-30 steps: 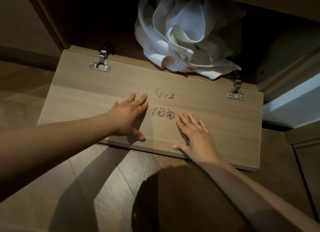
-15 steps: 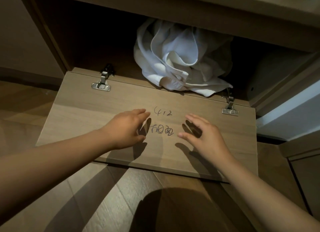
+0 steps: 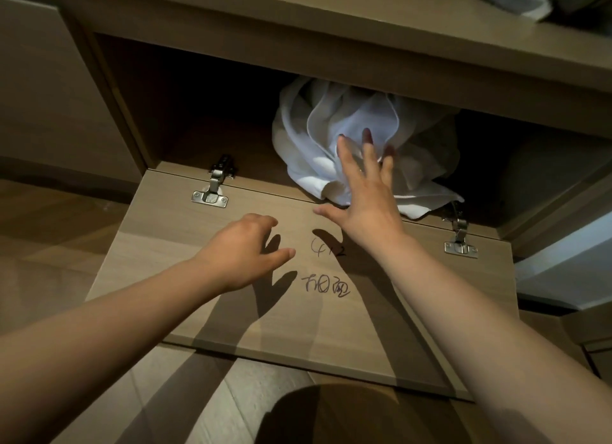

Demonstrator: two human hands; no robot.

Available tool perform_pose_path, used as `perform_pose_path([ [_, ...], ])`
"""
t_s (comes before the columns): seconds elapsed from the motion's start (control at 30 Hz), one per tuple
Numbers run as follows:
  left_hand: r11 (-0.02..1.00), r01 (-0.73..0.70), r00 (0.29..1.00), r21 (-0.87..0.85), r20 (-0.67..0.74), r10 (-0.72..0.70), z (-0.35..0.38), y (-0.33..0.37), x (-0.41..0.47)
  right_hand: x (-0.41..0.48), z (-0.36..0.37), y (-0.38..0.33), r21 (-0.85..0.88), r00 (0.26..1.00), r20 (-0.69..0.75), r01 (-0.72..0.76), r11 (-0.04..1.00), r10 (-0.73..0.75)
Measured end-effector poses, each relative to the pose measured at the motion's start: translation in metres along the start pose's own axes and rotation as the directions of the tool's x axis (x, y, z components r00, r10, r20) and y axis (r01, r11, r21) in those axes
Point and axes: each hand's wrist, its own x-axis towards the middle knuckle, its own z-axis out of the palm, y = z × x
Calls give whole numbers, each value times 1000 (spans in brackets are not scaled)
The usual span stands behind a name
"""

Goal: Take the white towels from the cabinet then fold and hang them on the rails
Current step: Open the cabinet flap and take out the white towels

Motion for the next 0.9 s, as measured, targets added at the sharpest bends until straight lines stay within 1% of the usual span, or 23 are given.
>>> perform_pose_path([
  [0.07,998,-3,1000,56,12,2,0,-11,5,13,7,-2,30,997,22,-73,997,73],
  [0.13,995,-12,998,97,57,6,1,-22,8,23,17,-6,91,995,0,-98,991,99],
  [0.2,992,-30,995,123,103,17,5,-31,6,30,29,-11,109,991,-28,-126,986,129],
  [0.33,984,-76,992,163,113,58,10,-41,3,42,43,-14,35,973,-63,-218,975,220],
  [0.43,986,-80,992,146,108,64,9,-44,6,47,48,-13,-49,966,-99,-244,969,238],
  [0.5,985,-83,991,150,114,67,9,-46,7,49,51,-10,-54,965,-150,-224,973,214],
  [0.6,981,-91,989,170,134,69,9,-47,5,55,49,0,-2,969,-208,-139,990,135],
  [0.77,978,-79,986,191,162,48,9,-46,5,49,39,12,190,974,-213,-39,981,80],
  [0.83,986,-73,987,152,152,49,7,-43,5,38,33,15,250,976,-202,-28,968,81],
  [0.9,996,-42,990,76,139,31,4,-39,5,20,26,18,284,980,-188,-12,959,68],
])
